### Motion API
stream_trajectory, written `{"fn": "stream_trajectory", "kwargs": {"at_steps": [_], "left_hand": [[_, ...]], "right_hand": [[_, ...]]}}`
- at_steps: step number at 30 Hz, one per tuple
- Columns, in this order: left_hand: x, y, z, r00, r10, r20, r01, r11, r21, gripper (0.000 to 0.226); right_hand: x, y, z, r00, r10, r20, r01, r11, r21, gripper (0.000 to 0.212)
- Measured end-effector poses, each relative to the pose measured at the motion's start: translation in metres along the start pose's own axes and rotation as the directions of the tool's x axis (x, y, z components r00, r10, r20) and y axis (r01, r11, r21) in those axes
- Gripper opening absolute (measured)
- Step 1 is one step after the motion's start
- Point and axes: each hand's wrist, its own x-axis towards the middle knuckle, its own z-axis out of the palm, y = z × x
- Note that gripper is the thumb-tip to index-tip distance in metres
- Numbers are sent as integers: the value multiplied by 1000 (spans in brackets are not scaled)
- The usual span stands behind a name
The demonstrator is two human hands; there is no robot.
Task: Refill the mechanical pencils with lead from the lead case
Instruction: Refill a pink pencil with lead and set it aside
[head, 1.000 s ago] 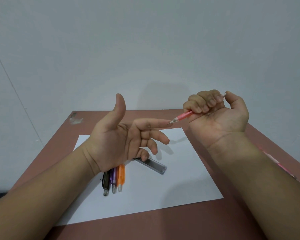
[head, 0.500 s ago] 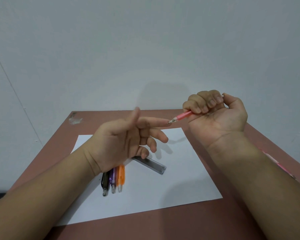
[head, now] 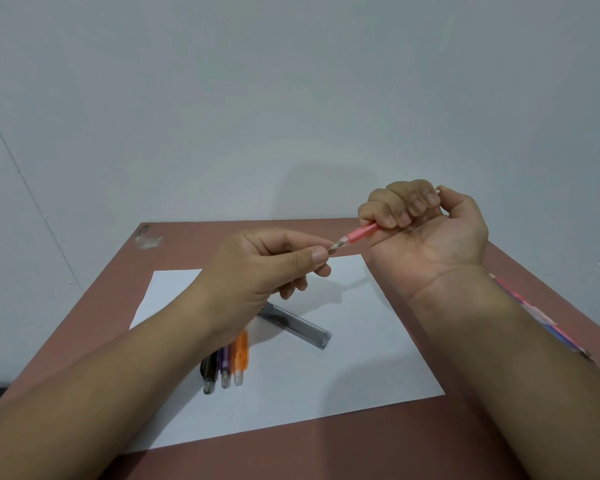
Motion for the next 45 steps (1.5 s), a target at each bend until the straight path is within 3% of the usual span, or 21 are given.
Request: {"fn": "stream_trajectory", "kwargs": {"at_steps": [20, 26, 30, 34, 38, 40, 45], "left_hand": [[0, -3, 1, 1000, 18, -19, -17, 997, 70, 10], [3, -4, -3, 995, -8, -102, 22, 990, 139, 11], [4, -6, -5, 984, -32, -173, 73, 969, 237, 12], [4, -10, -10, 979, -2, -203, 93, 894, 438, 14], [3, -12, -11, 986, 113, -124, 11, 694, 720, 13], [1, -12, -10, 985, 165, -56, -54, 599, 799, 11], [-1, -12, -5, 968, 241, 70, -196, 549, 812, 34]], "right_hand": [[-3, 5, -1, 999, 38, 23, -37, 999, -12, 42], [7, 12, -4, 999, 41, -26, -46, 970, -239, 46], [12, 19, -14, 989, 41, -141, -110, 842, -528, 26], [11, 24, -23, 987, 67, -150, -159, 618, -770, 17], [10, 24, -19, 992, 47, -121, -129, 418, -899, 28], [7, 23, -15, 997, 18, -74, -75, 367, -927, 36], [-3, 8, 3, 997, -20, -76, -70, 214, -974, 28]]}}
